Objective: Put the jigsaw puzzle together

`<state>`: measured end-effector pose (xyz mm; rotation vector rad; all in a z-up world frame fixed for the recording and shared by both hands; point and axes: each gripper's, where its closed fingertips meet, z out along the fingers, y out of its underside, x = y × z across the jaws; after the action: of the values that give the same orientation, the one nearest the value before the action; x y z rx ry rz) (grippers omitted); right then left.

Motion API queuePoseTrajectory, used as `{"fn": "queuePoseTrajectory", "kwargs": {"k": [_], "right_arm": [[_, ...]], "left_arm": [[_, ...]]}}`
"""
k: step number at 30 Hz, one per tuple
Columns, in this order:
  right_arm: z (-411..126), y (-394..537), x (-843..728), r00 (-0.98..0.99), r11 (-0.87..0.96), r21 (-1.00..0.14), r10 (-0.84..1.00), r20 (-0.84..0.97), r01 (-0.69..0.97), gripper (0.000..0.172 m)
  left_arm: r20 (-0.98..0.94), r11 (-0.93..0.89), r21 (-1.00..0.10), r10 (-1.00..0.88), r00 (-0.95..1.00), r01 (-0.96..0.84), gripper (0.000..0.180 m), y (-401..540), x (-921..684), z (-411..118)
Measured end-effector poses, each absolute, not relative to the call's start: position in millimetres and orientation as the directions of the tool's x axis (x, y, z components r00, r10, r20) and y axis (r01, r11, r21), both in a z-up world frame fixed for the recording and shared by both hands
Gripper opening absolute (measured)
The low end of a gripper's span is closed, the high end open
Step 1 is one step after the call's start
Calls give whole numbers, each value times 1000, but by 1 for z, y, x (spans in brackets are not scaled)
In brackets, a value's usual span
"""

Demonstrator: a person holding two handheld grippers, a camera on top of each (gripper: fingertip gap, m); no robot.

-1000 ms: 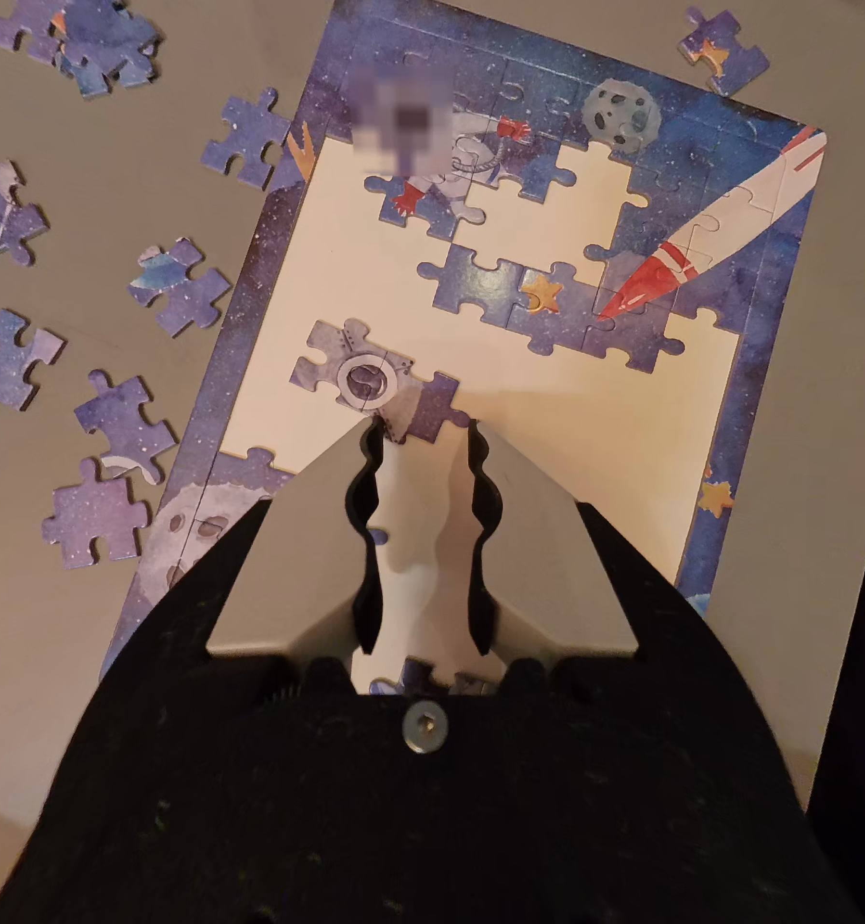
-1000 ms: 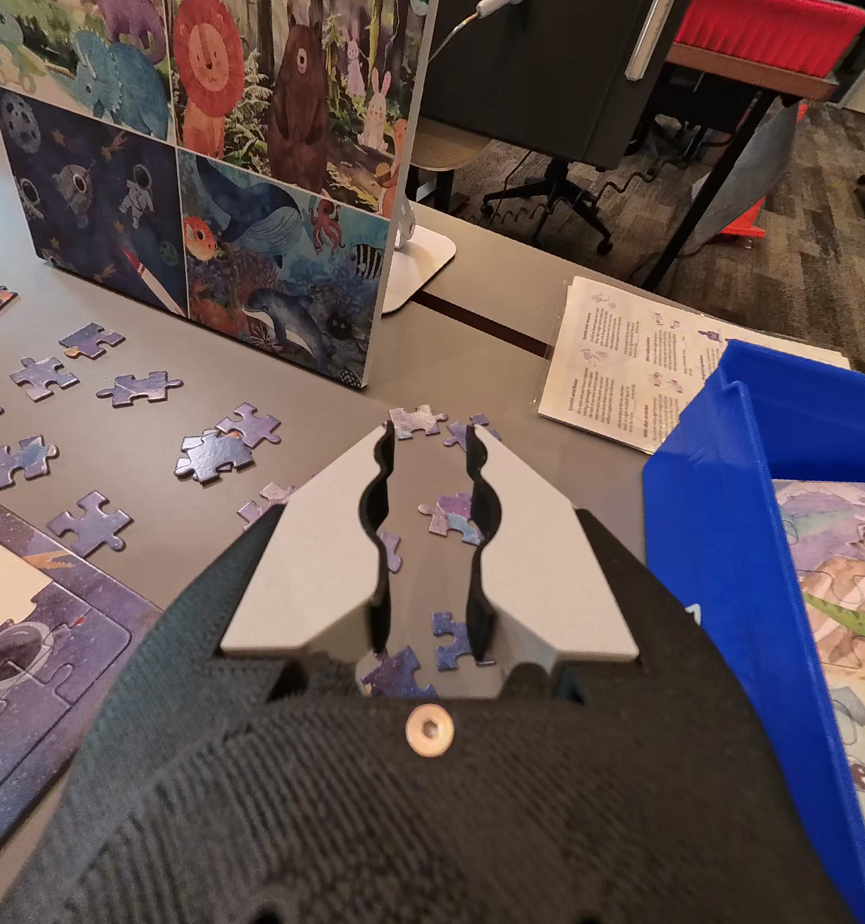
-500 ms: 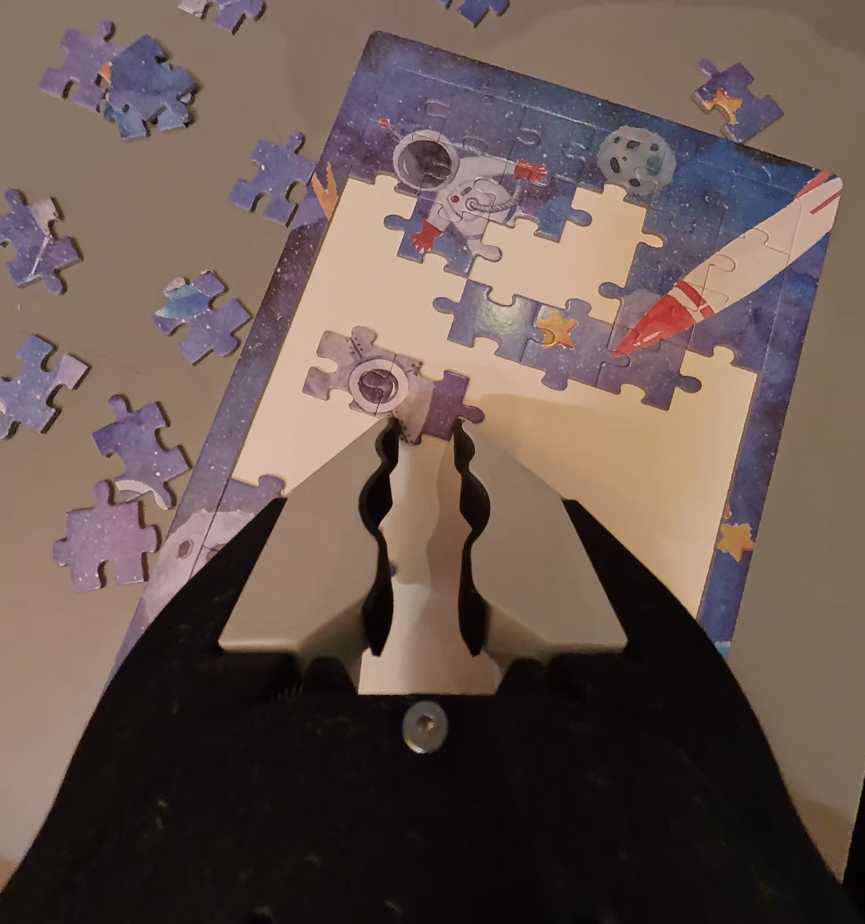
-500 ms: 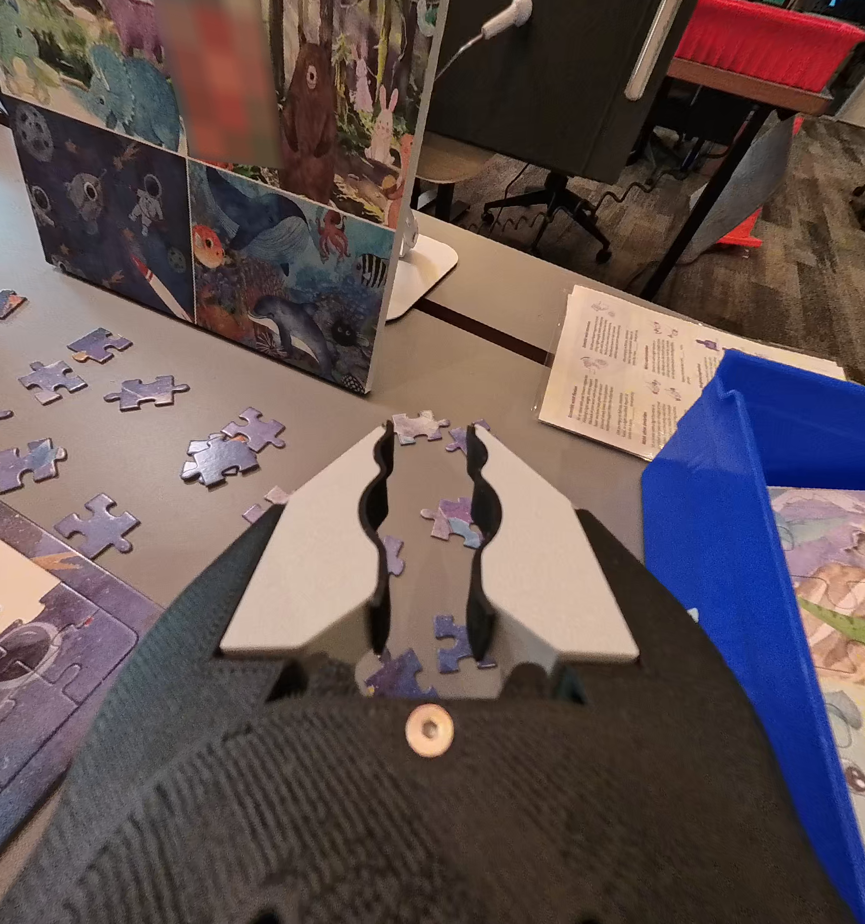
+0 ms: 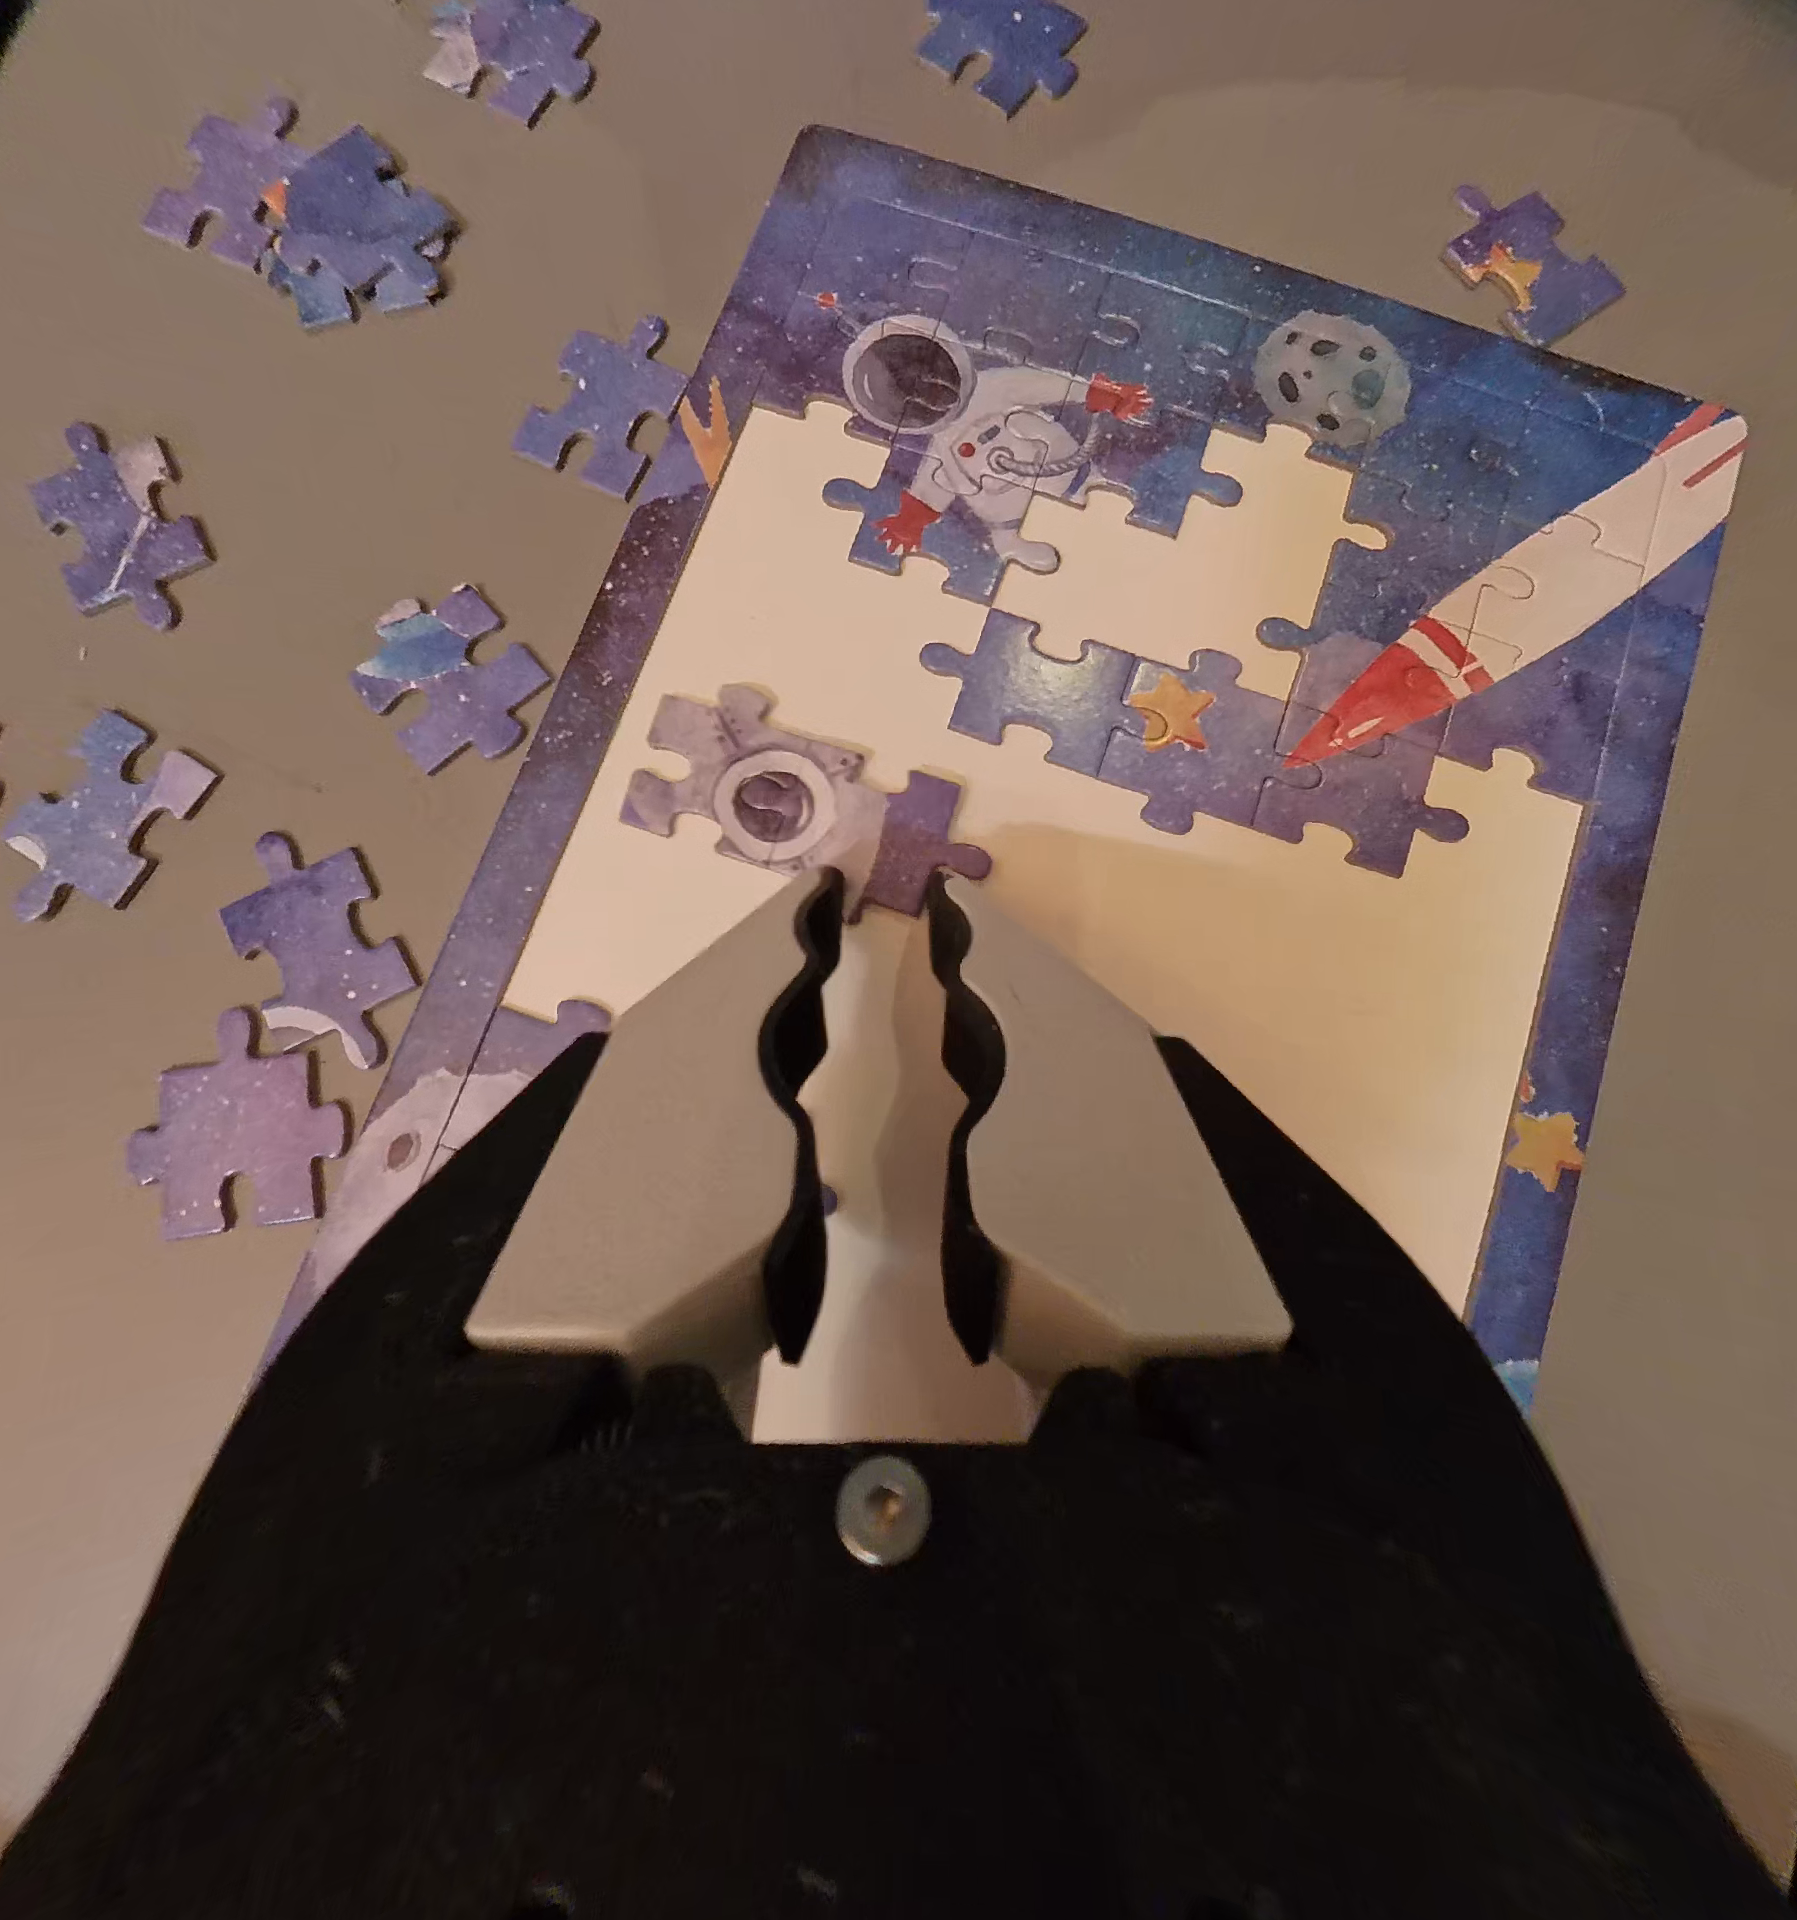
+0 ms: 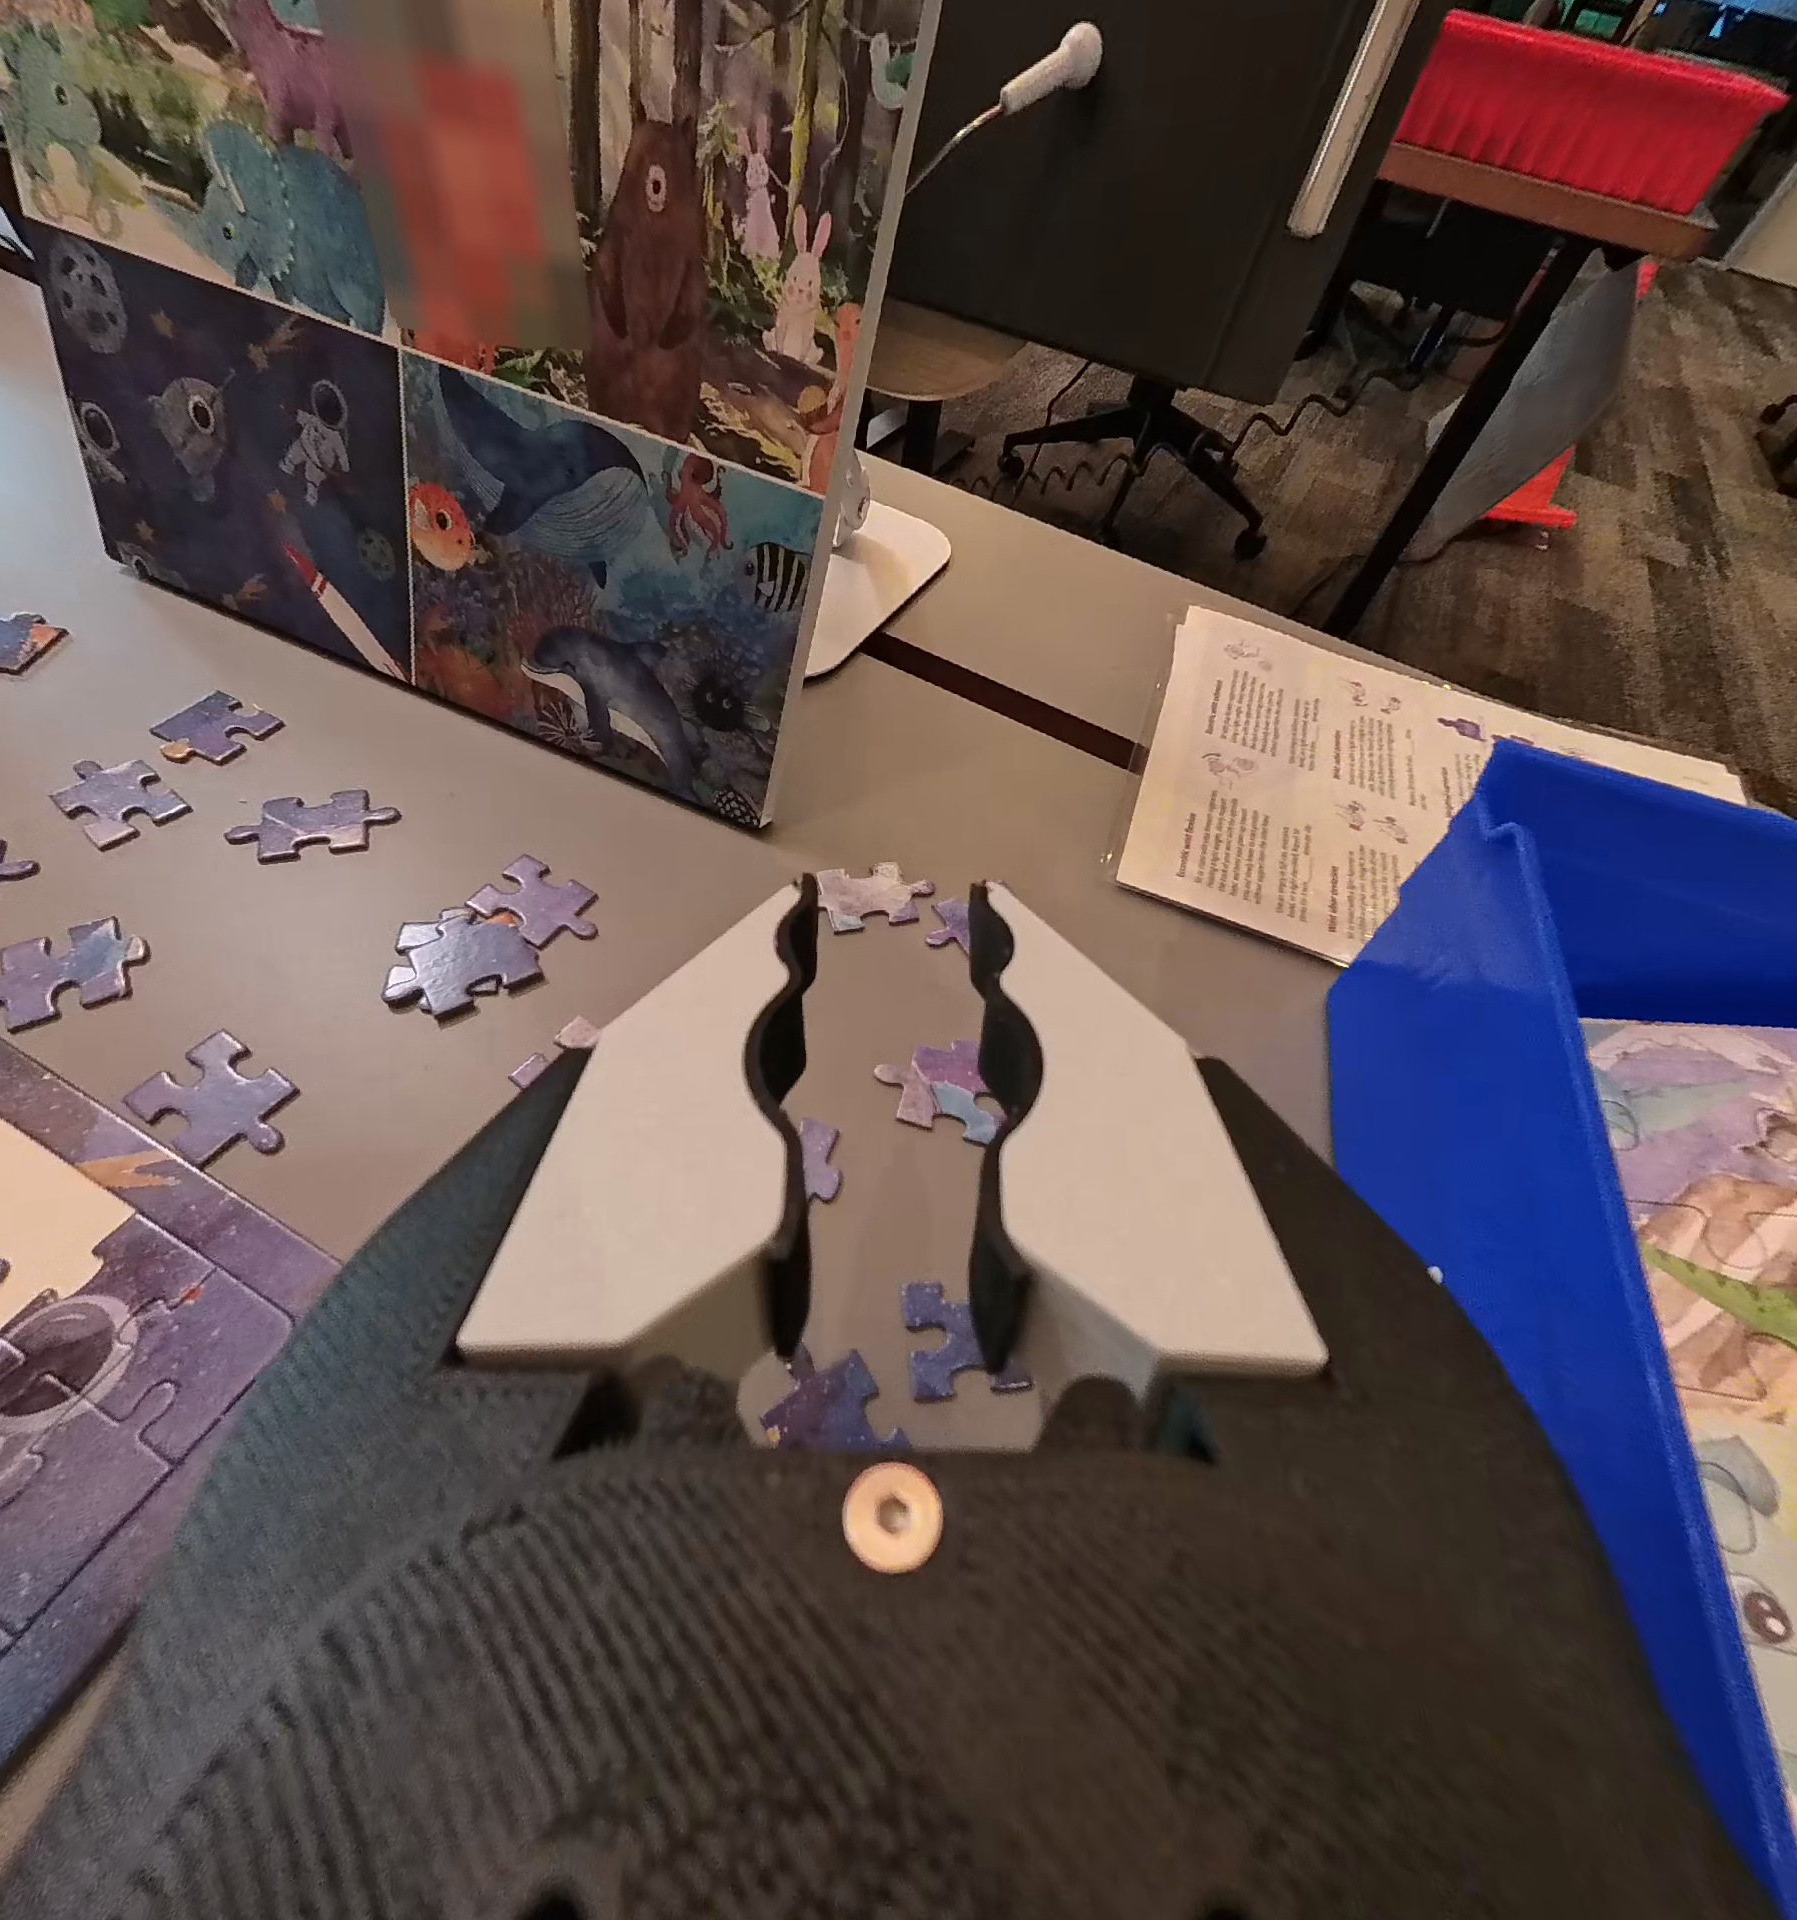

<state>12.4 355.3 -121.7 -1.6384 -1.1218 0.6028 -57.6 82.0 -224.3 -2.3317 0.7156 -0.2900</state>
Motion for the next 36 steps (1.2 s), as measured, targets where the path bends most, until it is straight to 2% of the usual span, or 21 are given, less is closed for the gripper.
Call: {"fn": "queuePoseTrajectory", "kwargs": {"k": [2, 8, 13, 23, 36], "right_arm": [[-122, 355, 12, 441, -49, -924, 887, 133, 378, 27], [-121, 355, 12, 441, -48, -925, 887, 134, 378, 28], [-121, 355, 13, 442, -46, -925, 886, 136, 377, 28], [-119, 355, 13, 443, -36, -924, 884, 148, 380, 28], [-115, 354, 14, 445, -25, -926, 882, 156, 376, 28]], "left_arm": [[9, -615, -670, -566, 824, -416, 8, 83, -58, -223], [21, -624, -665, -565, 825, -411, 12, 82, -58, -224], [61, -629, -684, -554, 830, -369, 31, 84, -54, -220], [92, -656, -692, -492, 866, -299, 48, 90, -59, -217], [86, -681, -675, -454, 887, -284, 55, 95, -59, -223]]}}
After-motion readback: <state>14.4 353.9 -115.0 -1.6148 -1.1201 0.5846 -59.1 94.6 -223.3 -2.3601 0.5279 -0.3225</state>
